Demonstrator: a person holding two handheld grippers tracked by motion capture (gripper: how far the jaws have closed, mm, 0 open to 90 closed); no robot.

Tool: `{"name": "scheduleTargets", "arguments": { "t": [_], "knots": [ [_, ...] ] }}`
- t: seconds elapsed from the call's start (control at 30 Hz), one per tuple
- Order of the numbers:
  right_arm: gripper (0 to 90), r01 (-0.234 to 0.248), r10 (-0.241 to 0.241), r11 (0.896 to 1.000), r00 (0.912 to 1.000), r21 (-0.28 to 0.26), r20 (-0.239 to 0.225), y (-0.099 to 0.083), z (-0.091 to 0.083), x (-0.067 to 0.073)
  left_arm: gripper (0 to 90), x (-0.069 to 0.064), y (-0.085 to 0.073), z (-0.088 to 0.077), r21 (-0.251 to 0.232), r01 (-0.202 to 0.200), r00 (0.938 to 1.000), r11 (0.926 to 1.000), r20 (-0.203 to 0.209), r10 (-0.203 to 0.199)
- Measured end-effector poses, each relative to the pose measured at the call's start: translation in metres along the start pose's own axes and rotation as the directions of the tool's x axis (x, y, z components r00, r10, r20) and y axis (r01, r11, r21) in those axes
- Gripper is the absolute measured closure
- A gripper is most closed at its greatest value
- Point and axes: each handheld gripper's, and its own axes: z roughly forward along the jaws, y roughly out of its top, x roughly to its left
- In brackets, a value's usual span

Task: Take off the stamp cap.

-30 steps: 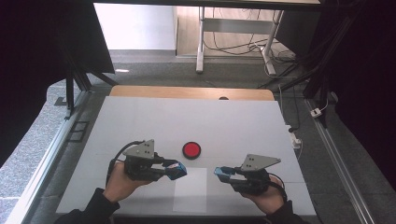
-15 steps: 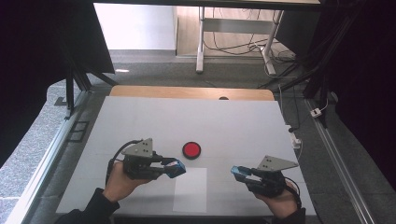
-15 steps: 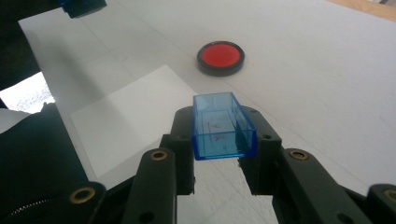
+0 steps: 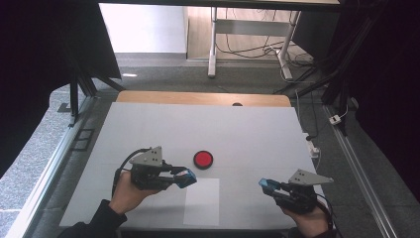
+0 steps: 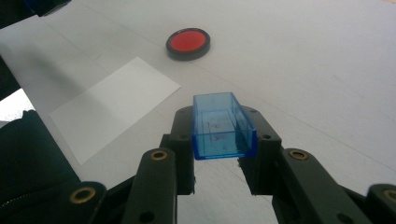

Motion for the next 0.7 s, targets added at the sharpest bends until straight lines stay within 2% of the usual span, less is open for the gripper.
{"name": "scheduleTargets", "arguments": {
  "t": [0.27,0.7],
  "knots": [
    [68.4,-0.029,0.029,1.0,0.9992,0.008,0.028,-0.008,-0.008,-0.006,70.1,0.002,0.0,0.0,0.001,0.009,0.9999,1.0,-0.012,-0.009],
    [68.4,-0.047,0.046,0.998,0.9985,0.036,0.031,-0.015,-0.01,-0.008,70.1,0.005,0.0,0.001,0.005,0.026,0.9992,0.9996,-0.03,-0.026]
  ]
}}
